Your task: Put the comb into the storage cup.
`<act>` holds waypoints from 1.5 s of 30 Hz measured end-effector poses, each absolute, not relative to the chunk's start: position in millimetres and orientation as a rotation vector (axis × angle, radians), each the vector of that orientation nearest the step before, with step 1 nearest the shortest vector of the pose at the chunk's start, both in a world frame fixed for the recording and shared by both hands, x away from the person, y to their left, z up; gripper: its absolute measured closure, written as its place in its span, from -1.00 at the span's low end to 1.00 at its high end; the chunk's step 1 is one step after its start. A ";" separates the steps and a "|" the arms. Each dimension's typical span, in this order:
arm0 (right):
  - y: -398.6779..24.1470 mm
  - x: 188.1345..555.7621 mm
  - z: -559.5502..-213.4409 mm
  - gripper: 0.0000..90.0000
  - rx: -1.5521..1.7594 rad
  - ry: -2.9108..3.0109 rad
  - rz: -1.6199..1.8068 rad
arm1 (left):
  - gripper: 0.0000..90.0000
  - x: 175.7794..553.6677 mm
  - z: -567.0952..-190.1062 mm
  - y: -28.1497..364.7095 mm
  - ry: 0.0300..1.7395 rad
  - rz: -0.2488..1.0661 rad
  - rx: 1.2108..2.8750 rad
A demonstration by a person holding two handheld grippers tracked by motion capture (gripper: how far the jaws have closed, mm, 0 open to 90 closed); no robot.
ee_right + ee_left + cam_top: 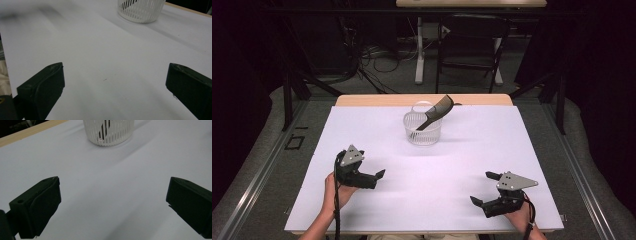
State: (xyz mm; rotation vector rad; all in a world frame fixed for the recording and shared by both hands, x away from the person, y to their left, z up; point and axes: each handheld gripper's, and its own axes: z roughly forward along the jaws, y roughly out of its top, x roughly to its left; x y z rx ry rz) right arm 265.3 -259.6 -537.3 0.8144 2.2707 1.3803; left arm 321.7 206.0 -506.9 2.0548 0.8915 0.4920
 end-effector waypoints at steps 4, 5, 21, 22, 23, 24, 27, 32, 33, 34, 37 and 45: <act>-259.6 265.2 -537.3 -0.96 0.815 2.272 1.380 | -1.00 313.7 -509.3 210.0 0.899 0.500 2.050; -259.5 265.2 -537.3 -0.96 0.816 2.272 1.380 | -1.00 311.8 -510.0 210.8 0.898 0.504 2.047; -259.5 265.1 -537.4 -0.96 0.817 2.272 1.378 | -1.00 289.2 -525.3 221.4 0.906 0.502 2.056; -259.4 265.0 -537.5 -0.96 0.818 2.273 1.379 | -1.00 288.1 -526.4 222.1 0.904 0.503 2.063; -259.3 265.0 -537.5 -0.96 0.817 2.274 1.379 | -1.00 287.0 -527.6 222.4 0.906 0.498 2.063; -259.2 264.9 -537.4 -0.96 0.817 2.274 1.379 | -1.00 286.2 -528.6 223.2 0.906 0.499 2.063; -259.4 264.9 -537.4 -0.96 0.816 2.274 1.378 | -1.00 282.1 -531.2 224.8 0.911 0.494 2.055; -259.8 264.7 -537.3 -0.96 0.815 2.275 1.376 | -1.00 274.9 -534.7 226.4 0.901 0.501 2.050; -259.7 264.6 -537.3 -0.96 0.817 2.275 1.376 | -1.00 273.6 -535.1 226.8 0.902 0.503 2.050; -259.7 264.5 -537.3 -0.96 0.817 2.275 1.377 | -1.00 272.4 -535.6 227.1 0.900 0.506 2.048; -259.5 264.2 -537.3 -0.96 0.819 2.276 1.376 | -1.00 268.5 -536.8 228.8 0.896 0.514 2.035; -259.8 263.6 -537.0 -0.96 0.814 2.274 1.377 | -1.00 260.4 -541.4 232.4 0.891 0.534 2.016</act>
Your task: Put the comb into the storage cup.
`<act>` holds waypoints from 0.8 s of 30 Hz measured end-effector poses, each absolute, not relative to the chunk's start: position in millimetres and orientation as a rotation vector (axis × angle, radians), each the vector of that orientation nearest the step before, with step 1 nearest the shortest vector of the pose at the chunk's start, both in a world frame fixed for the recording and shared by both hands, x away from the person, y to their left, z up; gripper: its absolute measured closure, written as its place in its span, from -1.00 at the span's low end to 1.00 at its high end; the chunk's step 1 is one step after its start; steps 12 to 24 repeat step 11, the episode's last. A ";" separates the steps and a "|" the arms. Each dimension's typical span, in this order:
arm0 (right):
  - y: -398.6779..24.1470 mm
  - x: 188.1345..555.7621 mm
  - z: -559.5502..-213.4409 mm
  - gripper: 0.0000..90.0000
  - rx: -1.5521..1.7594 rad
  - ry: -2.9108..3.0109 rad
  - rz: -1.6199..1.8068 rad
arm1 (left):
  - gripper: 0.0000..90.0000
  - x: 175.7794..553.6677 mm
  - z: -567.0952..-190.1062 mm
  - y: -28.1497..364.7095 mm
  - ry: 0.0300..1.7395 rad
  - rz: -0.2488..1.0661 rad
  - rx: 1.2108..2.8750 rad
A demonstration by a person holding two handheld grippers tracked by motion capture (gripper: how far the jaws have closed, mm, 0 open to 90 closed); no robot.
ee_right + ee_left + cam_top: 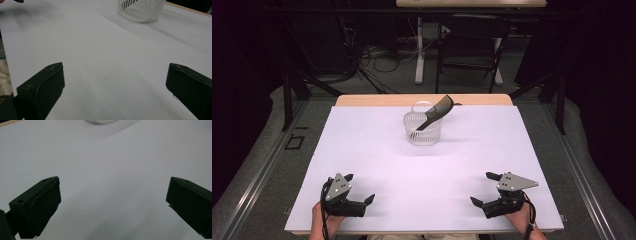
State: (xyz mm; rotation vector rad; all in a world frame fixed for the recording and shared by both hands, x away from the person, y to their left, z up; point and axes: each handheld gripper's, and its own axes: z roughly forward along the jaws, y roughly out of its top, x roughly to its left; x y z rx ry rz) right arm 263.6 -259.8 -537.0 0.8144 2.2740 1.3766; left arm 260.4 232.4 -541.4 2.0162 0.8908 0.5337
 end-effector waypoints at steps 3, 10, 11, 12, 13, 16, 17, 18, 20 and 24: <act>-260.0 263.4 -537.3 -0.96 0.816 2.273 1.378 | -1.00 259.5 -541.5 232.9 0.884 0.543 2.015; -261.4 262.7 -536.6 -0.96 0.813 2.268 1.380 | -1.00 260.3 -540.4 232.9 0.881 0.529 2.006; -261.6 262.8 -536.6 -0.96 0.812 2.267 1.381 | -1.00 260.6 -540.3 233.2 0.881 0.530 2.002; -261.6 262.8 -536.6 -0.96 0.812 2.267 1.381 | -1.00 260.6 -540.3 233.2 0.881 0.530 2.002; -261.6 262.8 -536.6 -0.96 0.812 2.267 1.381 | -1.00 260.6 -540.3 233.2 0.881 0.530 2.002; -261.6 262.8 -536.6 -0.96 0.812 2.267 1.381 | -1.00 260.6 -540.3 233.2 0.881 0.530 2.002; -261.6 262.8 -536.6 -0.96 0.812 2.267 1.381 | -1.00 260.6 -540.3 233.2 0.881 0.530 2.002; -261.6 262.8 -536.6 -0.96 0.812 2.267 1.381 | -1.00 260.6 -540.3 233.2 0.881 0.530 2.002; -261.6 262.8 -536.6 -0.96 0.812 2.267 1.381 | -1.00 260.6 -540.3 233.2 0.881 0.530 2.002; -261.6 262.8 -536.6 -0.96 0.812 2.267 1.381 | -1.00 260.6 -540.3 233.2 0.881 0.530 2.002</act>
